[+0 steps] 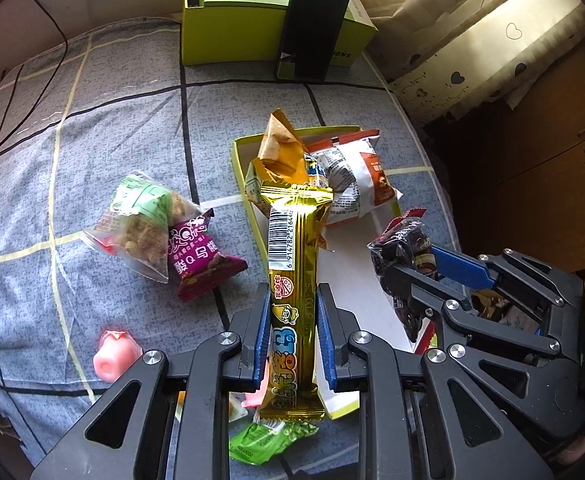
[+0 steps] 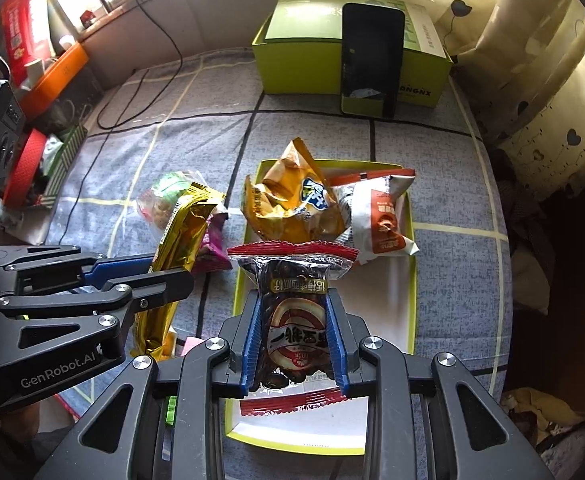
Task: Organize snacks
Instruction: 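Lower both held snacks into the tray and open both grippers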
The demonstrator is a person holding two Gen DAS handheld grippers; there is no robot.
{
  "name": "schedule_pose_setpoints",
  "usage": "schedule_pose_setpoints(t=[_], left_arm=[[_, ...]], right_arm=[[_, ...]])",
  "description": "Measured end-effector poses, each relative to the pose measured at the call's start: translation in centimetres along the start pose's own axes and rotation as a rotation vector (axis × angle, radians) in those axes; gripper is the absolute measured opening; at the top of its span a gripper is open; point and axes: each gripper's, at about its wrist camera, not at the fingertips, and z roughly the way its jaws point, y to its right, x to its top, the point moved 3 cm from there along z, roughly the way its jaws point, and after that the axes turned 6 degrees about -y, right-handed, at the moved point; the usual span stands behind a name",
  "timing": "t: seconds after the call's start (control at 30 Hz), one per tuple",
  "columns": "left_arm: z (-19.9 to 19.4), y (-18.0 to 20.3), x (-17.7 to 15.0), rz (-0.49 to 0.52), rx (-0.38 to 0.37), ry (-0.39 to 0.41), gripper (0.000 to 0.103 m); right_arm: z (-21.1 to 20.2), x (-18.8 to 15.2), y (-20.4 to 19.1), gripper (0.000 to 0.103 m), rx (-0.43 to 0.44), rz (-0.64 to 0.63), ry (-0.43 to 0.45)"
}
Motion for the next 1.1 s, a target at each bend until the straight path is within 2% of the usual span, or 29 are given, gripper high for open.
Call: schedule_pose_setpoints(t=[0.3,0.57,1.1], left_arm=[[3.0,2.2,0.5,0.022,-0.011,-0.065,0.023],[5.1,2.5,0.7,-0.001,-0.025,-0.119,0.023],[7.9,2.8,1.5,-0.009,-0.024,-0.161,0.023]], right_arm=[[1.7,-1.4,3.0,0.028,0.006,0.059,-0.046],[3.5,-1.7,4.2,0.028,0.024,0.076,-0.092],[6.8,-1.5,5.3,0.028,0.016,0.079,-0.164]])
